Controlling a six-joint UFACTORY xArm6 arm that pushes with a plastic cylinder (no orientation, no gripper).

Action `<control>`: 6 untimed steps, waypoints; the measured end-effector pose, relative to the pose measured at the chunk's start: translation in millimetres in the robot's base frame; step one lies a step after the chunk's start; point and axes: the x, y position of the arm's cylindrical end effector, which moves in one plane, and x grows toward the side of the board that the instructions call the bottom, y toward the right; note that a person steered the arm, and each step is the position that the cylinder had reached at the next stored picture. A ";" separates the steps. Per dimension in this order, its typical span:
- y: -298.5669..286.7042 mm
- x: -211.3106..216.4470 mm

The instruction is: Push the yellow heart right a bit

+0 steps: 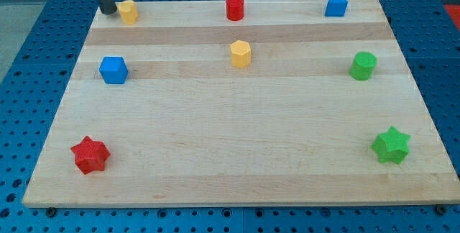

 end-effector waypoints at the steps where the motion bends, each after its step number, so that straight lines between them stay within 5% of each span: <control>1: 32.7 14.4; 4: 64.0 -22.9; 6: 77.0 1.2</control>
